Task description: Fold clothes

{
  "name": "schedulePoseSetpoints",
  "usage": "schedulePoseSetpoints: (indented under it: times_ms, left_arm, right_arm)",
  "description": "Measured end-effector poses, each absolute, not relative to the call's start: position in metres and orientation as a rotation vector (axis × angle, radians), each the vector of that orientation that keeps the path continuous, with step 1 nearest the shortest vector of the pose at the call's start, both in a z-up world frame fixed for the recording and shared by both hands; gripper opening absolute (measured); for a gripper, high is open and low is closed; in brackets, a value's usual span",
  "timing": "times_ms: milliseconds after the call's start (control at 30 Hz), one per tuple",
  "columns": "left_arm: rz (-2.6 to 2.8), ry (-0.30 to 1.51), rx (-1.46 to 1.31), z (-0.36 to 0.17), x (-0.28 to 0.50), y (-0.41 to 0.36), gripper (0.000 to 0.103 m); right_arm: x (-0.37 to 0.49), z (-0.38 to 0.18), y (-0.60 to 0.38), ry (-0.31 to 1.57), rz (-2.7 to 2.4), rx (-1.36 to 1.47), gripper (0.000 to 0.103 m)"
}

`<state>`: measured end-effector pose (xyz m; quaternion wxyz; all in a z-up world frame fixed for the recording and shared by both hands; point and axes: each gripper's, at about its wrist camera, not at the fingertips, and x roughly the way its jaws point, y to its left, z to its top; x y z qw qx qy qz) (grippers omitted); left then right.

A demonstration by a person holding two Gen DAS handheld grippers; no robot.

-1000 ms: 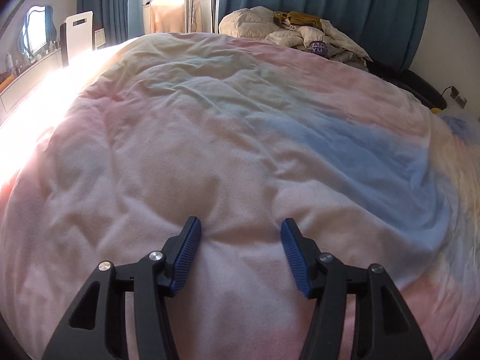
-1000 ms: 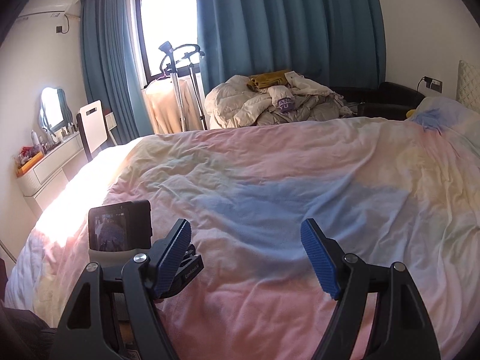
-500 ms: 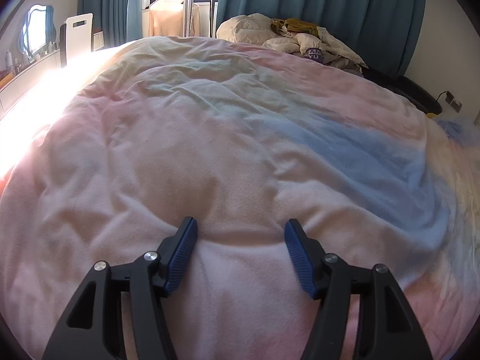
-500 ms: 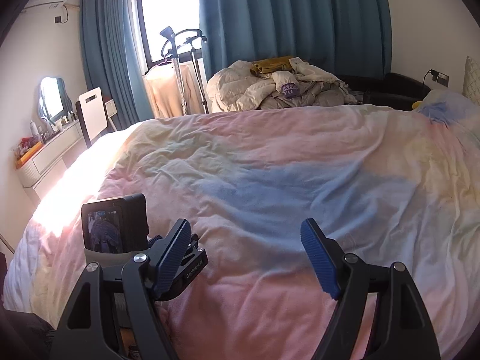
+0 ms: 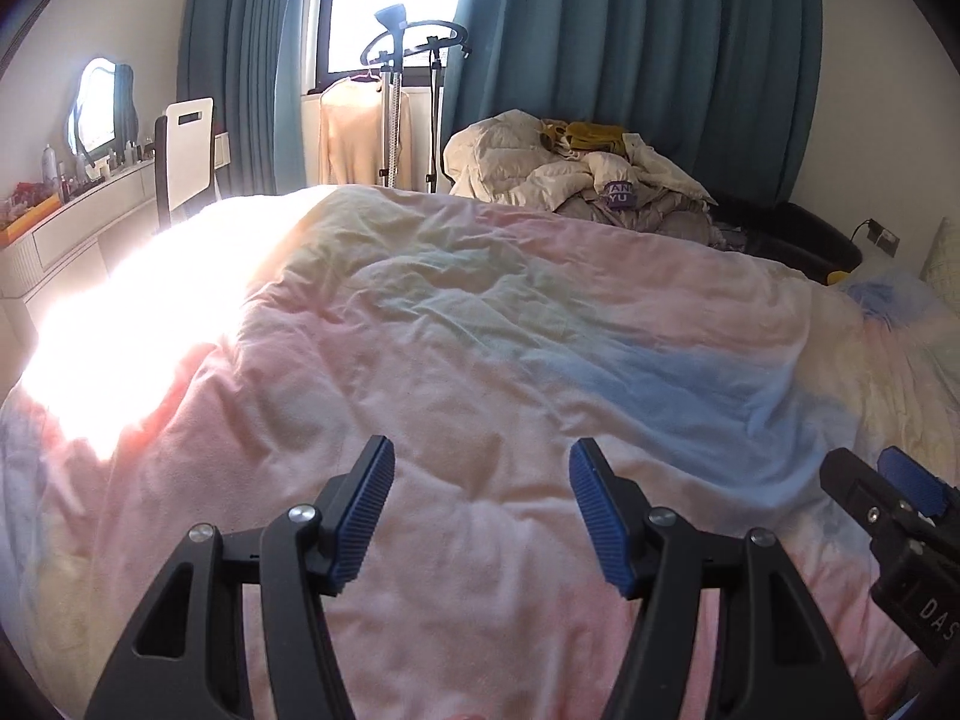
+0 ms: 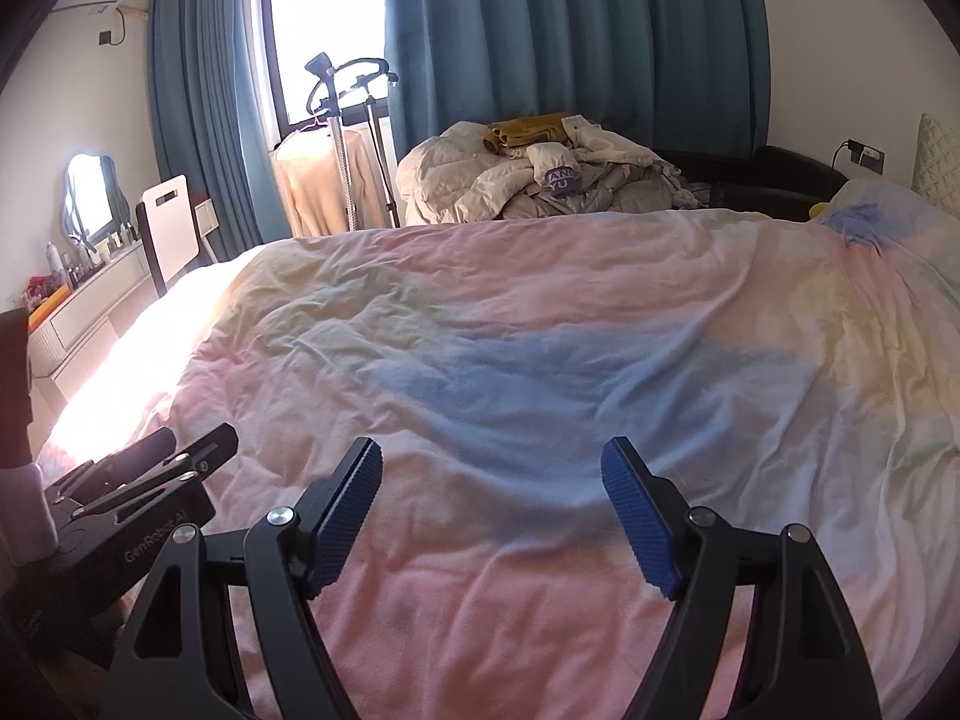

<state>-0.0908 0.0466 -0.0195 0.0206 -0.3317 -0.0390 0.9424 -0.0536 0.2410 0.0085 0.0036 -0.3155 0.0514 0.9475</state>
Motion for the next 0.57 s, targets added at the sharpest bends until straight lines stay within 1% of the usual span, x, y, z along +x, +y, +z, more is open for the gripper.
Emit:
schedulePoseSetpoints:
  times_ms: [133,300,567]
  left_arm:
    - [2.955,-0.092,-1.017,-0.007,-0.068,0.035,0.063]
    - [2.979,-0.1,-1.0,0.001,-0.048,0.023,0.063]
    - [3.033,-0.077,-0.92,0.012,-0.043,0.013,0.063]
  right_arm:
    - [-0.045,0.01,0.24,0.162,2.986,-0.982,0.077]
    - [-0.033,0.014,0.235,0.141,2.995,-0.977,0.077]
    - [-0.028,0.016,0.231,0.125,2.999,-0.966,0.077]
